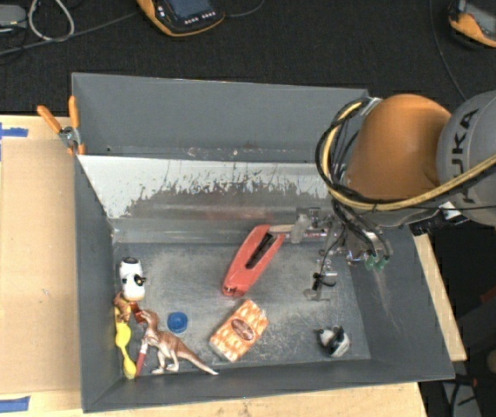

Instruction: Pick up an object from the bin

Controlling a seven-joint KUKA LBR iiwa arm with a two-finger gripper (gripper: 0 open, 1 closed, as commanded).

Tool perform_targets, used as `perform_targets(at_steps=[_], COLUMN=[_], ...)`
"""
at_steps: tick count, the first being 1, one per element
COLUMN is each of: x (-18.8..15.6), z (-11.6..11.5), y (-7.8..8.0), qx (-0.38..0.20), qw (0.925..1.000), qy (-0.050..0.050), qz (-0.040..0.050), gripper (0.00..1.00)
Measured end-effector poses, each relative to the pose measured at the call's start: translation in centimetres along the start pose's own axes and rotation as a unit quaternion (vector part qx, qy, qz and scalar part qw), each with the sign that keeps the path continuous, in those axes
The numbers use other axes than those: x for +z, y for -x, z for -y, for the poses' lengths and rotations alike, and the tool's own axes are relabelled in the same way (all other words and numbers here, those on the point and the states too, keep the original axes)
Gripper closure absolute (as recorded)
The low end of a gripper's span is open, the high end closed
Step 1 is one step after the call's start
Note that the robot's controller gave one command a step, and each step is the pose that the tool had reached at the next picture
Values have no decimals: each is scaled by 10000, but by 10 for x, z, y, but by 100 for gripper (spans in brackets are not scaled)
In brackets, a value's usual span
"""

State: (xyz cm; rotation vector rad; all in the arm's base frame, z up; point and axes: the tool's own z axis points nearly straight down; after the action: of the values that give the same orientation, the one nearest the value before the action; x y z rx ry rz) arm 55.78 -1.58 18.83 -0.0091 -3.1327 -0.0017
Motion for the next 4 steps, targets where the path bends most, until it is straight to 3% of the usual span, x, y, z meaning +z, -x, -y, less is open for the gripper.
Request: perform_targets(at_steps=[1,2,3,4], x=[-4,-28,35,57], z=[0,-11,-55,-96], y=[1,-23,-9,-52], qx=[-2,-352,-442,-1287], qw=[10000,9994,9990,9917], qy=[-2,-1,0,-12], qz=[34,17,48,52], gripper=[0,0,0,0])
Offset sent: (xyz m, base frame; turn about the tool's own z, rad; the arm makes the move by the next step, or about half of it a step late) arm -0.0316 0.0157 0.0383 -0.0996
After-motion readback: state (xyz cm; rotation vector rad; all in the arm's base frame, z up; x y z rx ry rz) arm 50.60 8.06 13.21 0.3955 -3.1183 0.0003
